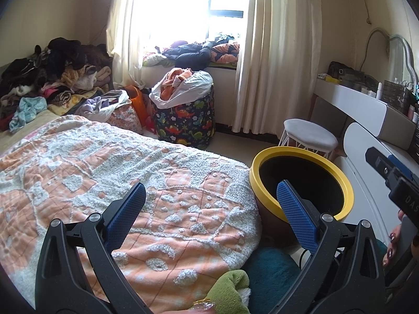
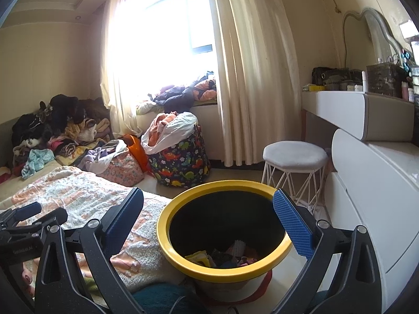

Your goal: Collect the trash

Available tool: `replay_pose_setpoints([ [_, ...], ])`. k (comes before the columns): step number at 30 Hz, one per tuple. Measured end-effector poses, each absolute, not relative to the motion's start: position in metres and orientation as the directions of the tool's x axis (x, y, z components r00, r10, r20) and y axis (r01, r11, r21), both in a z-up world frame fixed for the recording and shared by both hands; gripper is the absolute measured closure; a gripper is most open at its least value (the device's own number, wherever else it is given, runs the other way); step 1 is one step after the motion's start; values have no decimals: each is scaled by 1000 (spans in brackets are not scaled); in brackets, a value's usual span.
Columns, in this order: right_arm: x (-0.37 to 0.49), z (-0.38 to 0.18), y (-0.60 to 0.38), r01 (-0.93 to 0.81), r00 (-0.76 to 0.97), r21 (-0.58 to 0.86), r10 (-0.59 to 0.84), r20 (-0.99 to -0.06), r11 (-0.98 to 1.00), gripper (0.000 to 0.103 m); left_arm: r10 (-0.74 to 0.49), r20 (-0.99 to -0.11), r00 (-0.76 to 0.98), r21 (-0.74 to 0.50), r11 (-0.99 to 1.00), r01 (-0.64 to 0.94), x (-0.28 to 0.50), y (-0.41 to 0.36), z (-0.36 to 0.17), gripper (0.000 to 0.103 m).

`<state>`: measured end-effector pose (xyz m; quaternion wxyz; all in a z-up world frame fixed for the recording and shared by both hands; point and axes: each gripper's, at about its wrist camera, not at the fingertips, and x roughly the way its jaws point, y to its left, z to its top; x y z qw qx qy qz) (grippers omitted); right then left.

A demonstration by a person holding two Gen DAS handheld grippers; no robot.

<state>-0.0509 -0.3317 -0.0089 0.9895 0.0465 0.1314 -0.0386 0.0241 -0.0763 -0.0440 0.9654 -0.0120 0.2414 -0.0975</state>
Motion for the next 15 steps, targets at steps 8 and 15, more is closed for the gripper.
replay_pose_setpoints([
  [8,-4,24,-239,-244,900,84,257,-351,966,6,18,-495,869,-128,987,-93,24,12,-39,11],
  [15,34,-13,-12,-716,529,43,582,-618,697,6,442,-702,558,-90,722,-686,-16,227,-85,11],
])
